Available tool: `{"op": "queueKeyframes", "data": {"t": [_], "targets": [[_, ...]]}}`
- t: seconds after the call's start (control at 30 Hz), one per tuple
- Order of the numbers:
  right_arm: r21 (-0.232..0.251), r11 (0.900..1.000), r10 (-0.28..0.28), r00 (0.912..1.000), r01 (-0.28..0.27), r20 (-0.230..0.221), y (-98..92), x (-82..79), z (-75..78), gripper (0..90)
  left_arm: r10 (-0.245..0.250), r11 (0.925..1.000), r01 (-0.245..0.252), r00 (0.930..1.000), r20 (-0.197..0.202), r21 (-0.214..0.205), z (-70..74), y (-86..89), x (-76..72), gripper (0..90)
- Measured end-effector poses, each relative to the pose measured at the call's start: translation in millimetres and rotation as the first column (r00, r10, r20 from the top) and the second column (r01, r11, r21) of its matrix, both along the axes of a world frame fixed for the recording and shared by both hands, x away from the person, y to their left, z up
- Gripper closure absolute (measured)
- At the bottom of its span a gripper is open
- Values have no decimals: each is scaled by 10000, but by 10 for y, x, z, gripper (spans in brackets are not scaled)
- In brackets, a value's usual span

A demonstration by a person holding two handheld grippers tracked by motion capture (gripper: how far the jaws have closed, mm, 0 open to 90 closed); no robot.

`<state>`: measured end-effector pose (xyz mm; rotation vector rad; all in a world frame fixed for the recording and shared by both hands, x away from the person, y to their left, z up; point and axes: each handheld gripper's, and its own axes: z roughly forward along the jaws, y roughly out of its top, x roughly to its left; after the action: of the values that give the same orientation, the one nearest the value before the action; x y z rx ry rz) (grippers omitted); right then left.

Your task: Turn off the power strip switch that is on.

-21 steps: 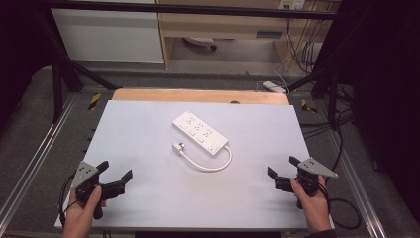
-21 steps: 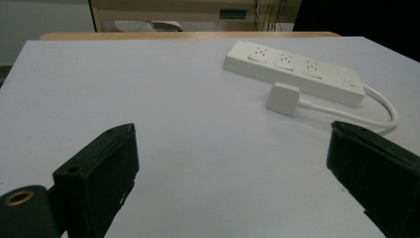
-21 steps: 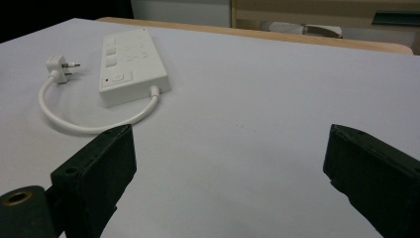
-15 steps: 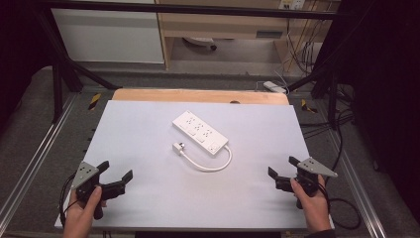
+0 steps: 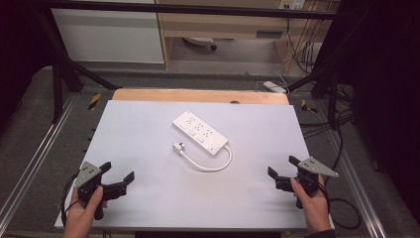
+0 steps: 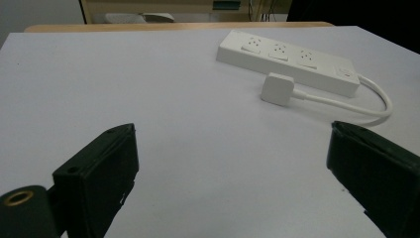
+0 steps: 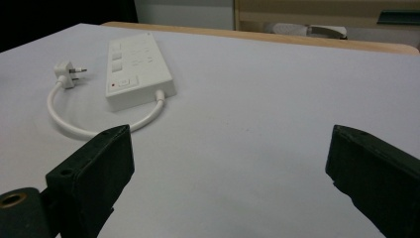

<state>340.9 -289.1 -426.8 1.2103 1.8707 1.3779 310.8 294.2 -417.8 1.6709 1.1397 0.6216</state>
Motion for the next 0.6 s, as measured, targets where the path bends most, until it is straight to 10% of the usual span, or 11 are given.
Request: {"op": "queueKeyframes", "data": {"t": [0.6], "targets": [[627,9980,34,9998,-48,211,98,-72,201,20,-46,10000,46,10000,-38,76,-2,-4,-5,58]]}}
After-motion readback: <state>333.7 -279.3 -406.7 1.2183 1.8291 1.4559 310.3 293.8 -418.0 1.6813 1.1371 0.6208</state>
